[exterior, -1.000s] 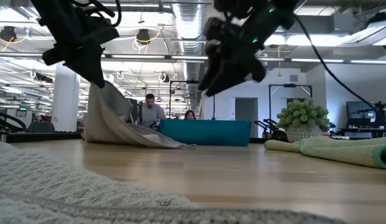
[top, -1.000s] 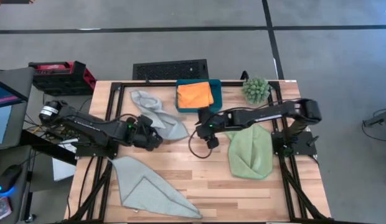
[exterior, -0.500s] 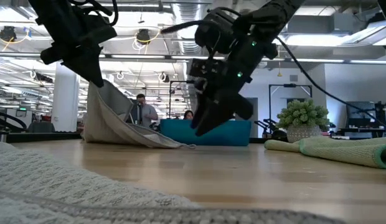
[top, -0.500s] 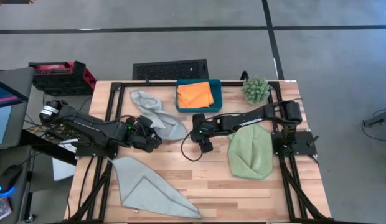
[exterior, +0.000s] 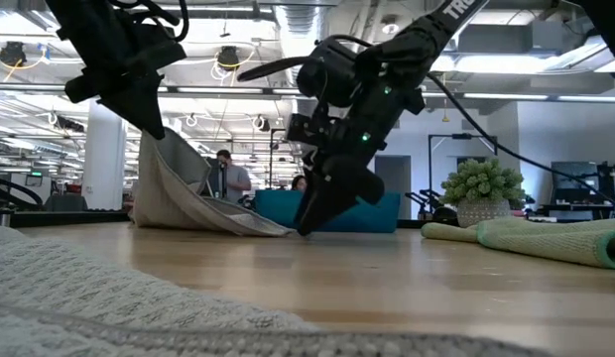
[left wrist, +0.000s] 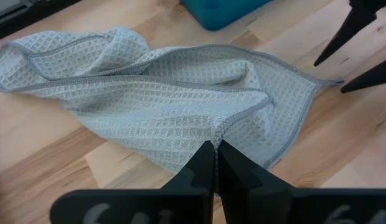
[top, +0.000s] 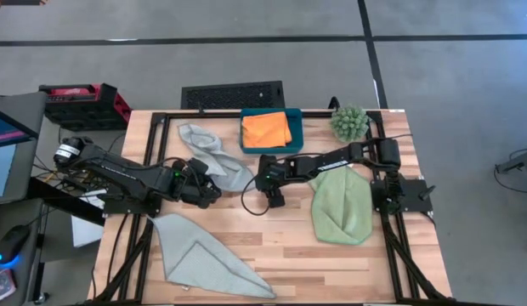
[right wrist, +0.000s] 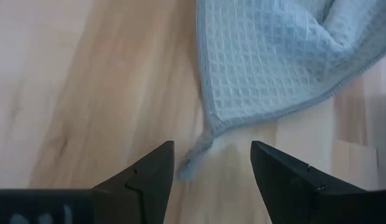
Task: Fold microfiber towels
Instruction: Fold the top gray microfiber cloth
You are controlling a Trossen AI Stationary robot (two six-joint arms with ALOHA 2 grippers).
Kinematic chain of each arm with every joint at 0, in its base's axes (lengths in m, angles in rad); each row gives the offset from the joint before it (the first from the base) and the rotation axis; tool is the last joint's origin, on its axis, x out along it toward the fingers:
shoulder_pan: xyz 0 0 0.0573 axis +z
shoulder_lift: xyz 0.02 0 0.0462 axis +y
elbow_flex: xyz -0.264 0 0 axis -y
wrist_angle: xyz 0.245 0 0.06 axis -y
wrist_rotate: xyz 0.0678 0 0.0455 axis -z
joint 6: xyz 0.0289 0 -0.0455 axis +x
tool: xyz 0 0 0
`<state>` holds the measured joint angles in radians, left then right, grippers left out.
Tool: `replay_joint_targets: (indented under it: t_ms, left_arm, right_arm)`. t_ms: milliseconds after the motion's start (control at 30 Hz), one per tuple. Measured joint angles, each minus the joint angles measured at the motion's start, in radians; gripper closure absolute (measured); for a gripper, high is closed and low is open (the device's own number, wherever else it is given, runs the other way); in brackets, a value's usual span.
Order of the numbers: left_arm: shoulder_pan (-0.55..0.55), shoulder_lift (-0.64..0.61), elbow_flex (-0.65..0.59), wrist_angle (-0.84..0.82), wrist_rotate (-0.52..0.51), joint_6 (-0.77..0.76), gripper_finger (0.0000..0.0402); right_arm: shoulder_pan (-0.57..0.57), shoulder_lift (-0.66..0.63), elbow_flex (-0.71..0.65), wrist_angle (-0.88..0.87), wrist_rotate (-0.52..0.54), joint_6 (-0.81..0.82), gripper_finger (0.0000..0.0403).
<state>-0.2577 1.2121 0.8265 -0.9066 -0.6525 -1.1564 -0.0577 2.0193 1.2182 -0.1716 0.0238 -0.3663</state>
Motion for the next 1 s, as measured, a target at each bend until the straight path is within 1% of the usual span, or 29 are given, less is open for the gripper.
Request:
replay_joint_targets:
  t_ms: [100,500,600,767,800,900,967,1000]
  left_arm:
    - [0.000,0.000,0.000,0.000,0.000,0.008,0.0401]
    - [0.000,0.000,0.000,0.000,0.000,0.009,0.0401]
    - [0.000,0.000,0.000,0.000,0.000,0.009,0.0401]
    - [0.000,0.000,0.000,0.000,0.000,-0.001,0.0401]
    - [0.000,0.000,0.000,0.000,0.000,-0.005,0.0401]
    - [0.000,0.000,0.007,-0.003,-0.011,-0.006,0.0401]
    - [0.000,0.000,0.026,-0.003,-0.033,-0.005,0.0401]
    - [0.000,-0.002,0.035,-0.002,-0.045,-0.001,0.0401]
  right_arm:
    - [-0.004,0.000,0.000,-0.009,-0.003,0.001,0.0186]
    - [-0.014,0.041,0.005,-0.027,-0.029,0.003,0.0274]
    - [-0.014,0.042,0.005,-0.033,-0.035,0.003,0.0307]
    - [-0.012,0.030,0.003,-0.040,-0.038,-0.009,0.0383]
    - [-0.012,0.018,0.002,-0.045,-0.038,-0.009,0.0391]
    - [-0.009,-0.014,-0.003,-0.093,-0.024,-0.009,0.0391]
    - [-0.011,-0.065,-0.002,-0.141,-0.019,-0.011,0.0396]
    - [-0.012,-0.095,0.001,-0.133,-0.017,-0.018,0.0398]
